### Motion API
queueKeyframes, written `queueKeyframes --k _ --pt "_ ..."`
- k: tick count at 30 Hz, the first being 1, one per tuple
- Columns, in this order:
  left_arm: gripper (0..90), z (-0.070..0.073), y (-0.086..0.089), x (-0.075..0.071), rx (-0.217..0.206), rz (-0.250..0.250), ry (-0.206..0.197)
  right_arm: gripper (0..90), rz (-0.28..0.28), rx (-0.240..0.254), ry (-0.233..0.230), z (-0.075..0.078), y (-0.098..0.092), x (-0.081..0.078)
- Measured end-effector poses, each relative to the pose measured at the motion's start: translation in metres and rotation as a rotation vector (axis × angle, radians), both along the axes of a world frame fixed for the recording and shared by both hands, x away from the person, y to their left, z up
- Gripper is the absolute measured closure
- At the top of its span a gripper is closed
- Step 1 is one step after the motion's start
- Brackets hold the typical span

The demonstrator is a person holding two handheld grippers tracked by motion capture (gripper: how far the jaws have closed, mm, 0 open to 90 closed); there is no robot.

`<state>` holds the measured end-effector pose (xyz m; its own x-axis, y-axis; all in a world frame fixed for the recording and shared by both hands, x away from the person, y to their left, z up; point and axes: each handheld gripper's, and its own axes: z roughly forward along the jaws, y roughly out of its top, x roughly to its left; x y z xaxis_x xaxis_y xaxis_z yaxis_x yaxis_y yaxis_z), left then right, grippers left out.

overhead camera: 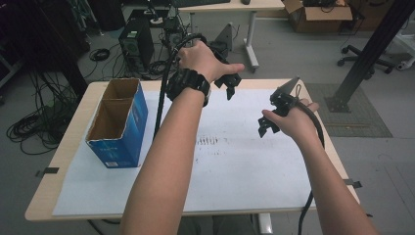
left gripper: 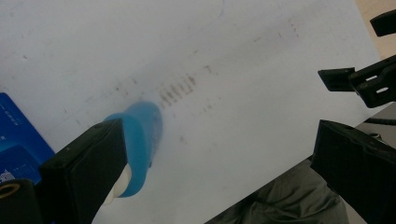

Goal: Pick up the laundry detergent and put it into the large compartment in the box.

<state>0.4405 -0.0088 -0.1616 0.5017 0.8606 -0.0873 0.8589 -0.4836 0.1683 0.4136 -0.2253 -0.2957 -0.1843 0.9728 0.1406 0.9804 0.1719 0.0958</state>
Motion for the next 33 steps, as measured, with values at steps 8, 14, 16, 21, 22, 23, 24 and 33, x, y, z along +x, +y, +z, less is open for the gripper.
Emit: queueKeyframes --k 8,14,16,21,22,23,24,33 --pt "3.8 0.0 0.0 0.0 0.007 -0.015 0.002 4.0 0.0 0.003 0.003 0.0 0.0 -0.001" --pt "3.8 0.0 0.003 0.001 0.02 -0.017 0.0 3.9 0.003 0.004 -0.004 -0.001 0.003 0.0" --pt "3.8 -0.001 0.003 0.001 0.02 -0.012 0.0 3.8 0.005 0.007 -0.006 -0.001 0.004 0.0" --pt "3.9 0.003 0.008 0.002 0.028 -0.018 -0.006 3.8 0.012 0.003 -0.004 -0.001 0.005 0.0" --pt "3.9 0.004 0.011 0.002 0.027 -0.017 -0.009 4.0 0.013 0.004 -0.002 -0.001 0.005 0.0" --pt "3.9 0.005 0.013 0.002 0.029 -0.018 -0.009 4.0 0.014 0.005 -0.003 -0.001 0.005 0.0" --pt "3.9 0.005 0.013 0.002 0.029 -0.018 -0.009 4.0 0.014 0.005 -0.003 -0.001 0.005 0.0" --pt "3.9 0.008 0.033 0.003 0.05 0.005 -0.02 3.9 0.012 0.006 -0.003 -0.001 0.005 -0.001"
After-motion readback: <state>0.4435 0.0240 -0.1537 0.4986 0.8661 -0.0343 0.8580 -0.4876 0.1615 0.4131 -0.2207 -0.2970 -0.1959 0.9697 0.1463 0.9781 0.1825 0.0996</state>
